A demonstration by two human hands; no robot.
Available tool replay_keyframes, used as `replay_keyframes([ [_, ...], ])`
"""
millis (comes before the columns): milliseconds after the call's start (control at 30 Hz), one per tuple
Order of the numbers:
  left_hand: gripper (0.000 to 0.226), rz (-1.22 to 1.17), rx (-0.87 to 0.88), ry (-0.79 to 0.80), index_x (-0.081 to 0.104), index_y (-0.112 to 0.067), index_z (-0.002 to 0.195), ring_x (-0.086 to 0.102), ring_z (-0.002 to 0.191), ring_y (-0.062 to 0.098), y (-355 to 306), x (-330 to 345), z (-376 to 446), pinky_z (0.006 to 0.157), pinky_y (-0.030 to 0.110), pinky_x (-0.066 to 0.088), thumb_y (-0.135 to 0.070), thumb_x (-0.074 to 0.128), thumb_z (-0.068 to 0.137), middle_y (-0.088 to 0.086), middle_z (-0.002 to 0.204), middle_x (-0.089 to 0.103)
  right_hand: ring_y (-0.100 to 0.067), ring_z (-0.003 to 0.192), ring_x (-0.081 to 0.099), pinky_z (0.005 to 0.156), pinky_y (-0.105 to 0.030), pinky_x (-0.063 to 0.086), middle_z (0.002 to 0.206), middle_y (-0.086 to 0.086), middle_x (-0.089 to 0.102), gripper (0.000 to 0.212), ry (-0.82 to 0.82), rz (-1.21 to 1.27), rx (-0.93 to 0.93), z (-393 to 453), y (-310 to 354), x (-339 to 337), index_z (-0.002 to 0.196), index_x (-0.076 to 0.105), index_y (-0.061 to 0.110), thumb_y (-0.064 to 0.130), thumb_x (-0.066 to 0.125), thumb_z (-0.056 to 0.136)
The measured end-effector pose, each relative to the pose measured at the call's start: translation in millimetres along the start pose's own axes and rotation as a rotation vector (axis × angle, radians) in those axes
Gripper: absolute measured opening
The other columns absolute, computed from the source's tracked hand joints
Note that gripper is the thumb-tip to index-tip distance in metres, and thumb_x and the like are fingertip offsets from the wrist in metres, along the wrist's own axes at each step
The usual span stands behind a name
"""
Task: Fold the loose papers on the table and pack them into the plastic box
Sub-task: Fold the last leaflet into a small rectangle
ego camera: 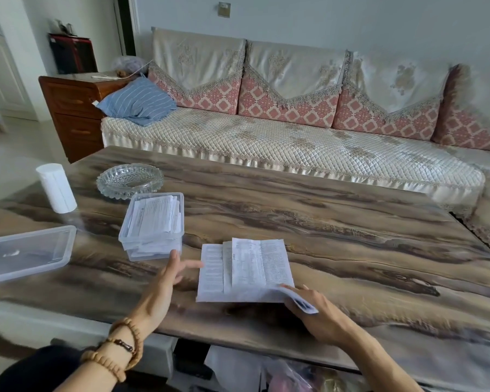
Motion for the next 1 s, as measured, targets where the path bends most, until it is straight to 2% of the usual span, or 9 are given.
replay_keyframes([
  [33, 0.106, -0.057, -0.012, 0.089, 0.07, -0.024, 0.113, 0.057, 0.121, 0.016, 2.5, 7.3, 0.8, 0.11, 0.049, 0.037, -0.101, 0.026, 0.056, -0.002, 0.127, 0.065, 0.003, 0.065, 0.047, 0.069, -0.019, 0.039, 0.077, 0.016, 0.057, 0.021, -0.013, 0.042, 0.052, 1.4, -3.1, -5.0, 0.086, 0.061, 0.021, 0.022, 0.047, 0.101],
  [100, 0.114, -0.123, -0.072, 0.223, 0.065, -0.019, 0.116, 0.066, 0.109, 0.013, 6.3, 22.1, 1.3, 0.097, 0.037, 0.051, -0.102, 0.044, 0.041, -0.003, 0.111, 0.073, -0.007, 0.056, 0.036, 0.06, -0.029, 0.034, 0.064, 0.006, 0.044, 0.028, -0.017, 0.103, 0.133, 4.8, -9.6, -12.5, 0.076, 0.049, 0.011, 0.025, 0.05, 0.1],
  [167, 0.106, -0.027, -0.06, 0.329, 0.063, -0.021, 0.11, 0.067, 0.1, 0.001, -2.0, 36.9, -0.9, 0.088, 0.021, 0.052, -0.098, 0.055, 0.038, -0.016, 0.101, 0.074, -0.013, 0.057, 0.04, 0.057, -0.029, 0.034, 0.066, 0.003, 0.049, 0.029, 0.008, 0.08, 0.182, 12.1, -12.3, -18.2, 0.087, 0.055, 0.004, 0.032, 0.053, 0.096],
  [233, 0.081, 0.164, -0.059, 0.386, 0.065, -0.025, 0.107, 0.066, 0.098, -0.004, -3.8, 47.8, 1.8, 0.095, 0.022, 0.051, -0.081, 0.072, 0.05, -0.019, 0.101, 0.073, -0.019, 0.064, 0.053, 0.062, -0.034, 0.042, 0.079, 0.002, 0.061, 0.039, 0.046, 0.044, 0.208, 22.8, -12.3, -22.0, 0.106, 0.059, 0.007, 0.042, 0.052, 0.091],
  [333, 0.033, 0.335, -0.133, 0.231, 0.067, -0.029, 0.111, 0.065, 0.101, 0.005, 7.1, 42.7, 22.1, 0.099, 0.034, 0.05, -0.038, 0.076, 0.081, -0.013, 0.106, 0.072, -0.024, 0.095, 0.061, 0.081, -0.04, 0.047, 0.106, -0.002, 0.065, 0.028, 0.085, 0.025, 0.237, 41.8, -3.8, -27.2, 0.116, 0.056, 0.018, 0.036, 0.05, 0.096],
  [433, 0.025, 0.399, -0.205, 0.08, 0.067, -0.017, 0.115, 0.063, 0.097, 0.013, 15.2, 39.4, 37.6, 0.078, 0.022, 0.048, -0.023, 0.067, 0.09, -0.003, 0.11, 0.07, -0.022, 0.092, 0.058, 0.078, -0.036, 0.045, 0.101, -0.003, 0.063, 0.018, 0.095, 0.012, 0.258, 65.4, -1.8, -21.8, 0.109, 0.059, 0.015, 0.023, 0.052, 0.095],
  [633, 0.029, 0.426, -0.269, -0.069, 0.068, -0.011, 0.115, 0.064, 0.095, 0.016, 27.5, 32.9, 50.1, 0.067, 0.018, 0.046, -0.019, 0.068, 0.087, 0.001, 0.105, 0.069, -0.035, 0.104, 0.061, 0.08, -0.038, 0.045, 0.109, -0.013, 0.065, 0.039, -0.155, -0.193, 0.438, 82.9, -19.4, -17.8, 0.114, 0.05, 0.011, 0.042, 0.055, 0.09],
  [767, 0.027, 0.425, -0.236, -0.108, 0.065, -0.012, 0.117, 0.062, 0.091, 0.014, 25.1, 31.2, 48.8, 0.057, 0.013, 0.042, -0.017, 0.062, 0.091, 0.001, 0.104, 0.068, -0.038, 0.092, 0.063, 0.072, -0.038, 0.045, 0.1, -0.013, 0.069, 0.024, -0.427, -0.222, 0.396, 68.6, -12.8, -27.0, 0.102, 0.053, 0.011, 0.033, 0.045, 0.095],
  [1000, 0.026, 0.403, -0.263, -0.165, 0.062, -0.012, 0.12, 0.06, 0.09, 0.014, 27.8, 26.3, 51.2, 0.056, 0.013, 0.04, -0.019, 0.055, 0.096, 0.001, 0.11, 0.067, -0.038, 0.09, 0.063, 0.064, -0.034, 0.039, 0.096, -0.014, 0.067, 0.018, -0.347, -0.348, 0.337, 86.8, -13.8, -24.5, 0.103, 0.049, 0.012, 0.017, 0.033, 0.097],
])
Point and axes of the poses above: each hand's wrist, its own z-axis towards the middle knuckle, its own x-axis out of the palm, y = z × x, the point moved 10 cm from there along z, towards the middle knuckle
